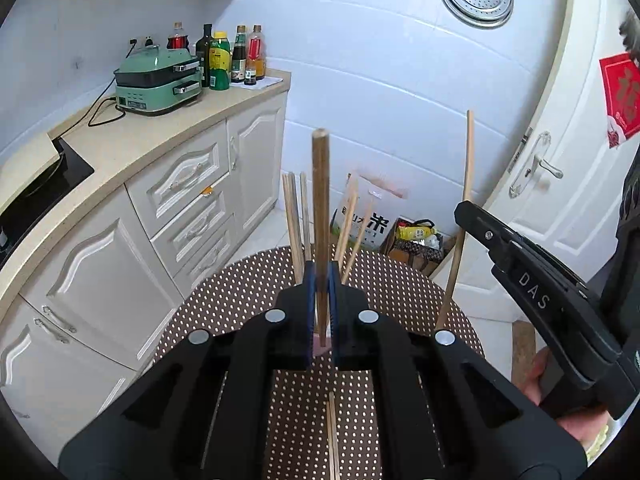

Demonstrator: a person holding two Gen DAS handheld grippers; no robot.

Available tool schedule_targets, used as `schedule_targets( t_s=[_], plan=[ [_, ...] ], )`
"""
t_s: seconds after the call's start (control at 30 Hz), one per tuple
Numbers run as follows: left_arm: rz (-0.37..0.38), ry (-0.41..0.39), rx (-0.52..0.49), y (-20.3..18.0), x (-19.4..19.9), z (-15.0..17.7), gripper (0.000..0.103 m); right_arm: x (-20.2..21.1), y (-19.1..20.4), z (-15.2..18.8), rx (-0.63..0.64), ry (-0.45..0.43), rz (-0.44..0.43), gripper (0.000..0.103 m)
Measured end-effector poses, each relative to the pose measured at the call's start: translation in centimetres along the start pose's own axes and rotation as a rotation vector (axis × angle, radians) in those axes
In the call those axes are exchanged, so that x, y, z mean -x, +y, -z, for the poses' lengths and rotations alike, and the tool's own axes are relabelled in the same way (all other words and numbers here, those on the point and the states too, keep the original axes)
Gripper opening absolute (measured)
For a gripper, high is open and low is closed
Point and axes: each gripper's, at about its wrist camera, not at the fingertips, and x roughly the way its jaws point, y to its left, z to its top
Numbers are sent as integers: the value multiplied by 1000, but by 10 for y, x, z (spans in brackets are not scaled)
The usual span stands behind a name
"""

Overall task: Organize utensils
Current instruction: 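Lift both held chopsticks upright and carry them over the pink cup, then lower both chopsticks into the pink cup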

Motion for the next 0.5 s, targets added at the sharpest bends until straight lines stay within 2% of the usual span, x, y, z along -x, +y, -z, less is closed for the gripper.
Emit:
schedule_targets(
  t_s=[0.27, 0.5],
  plan=[
    [-6, 11, 25, 7, -18, -28, 6, -27, -7, -14, -44, -25, 27, 5],
    [-17, 38, 10, 8, -36, -37, 6, -56, -6, -17, -53, -20, 32, 5]
  ],
)
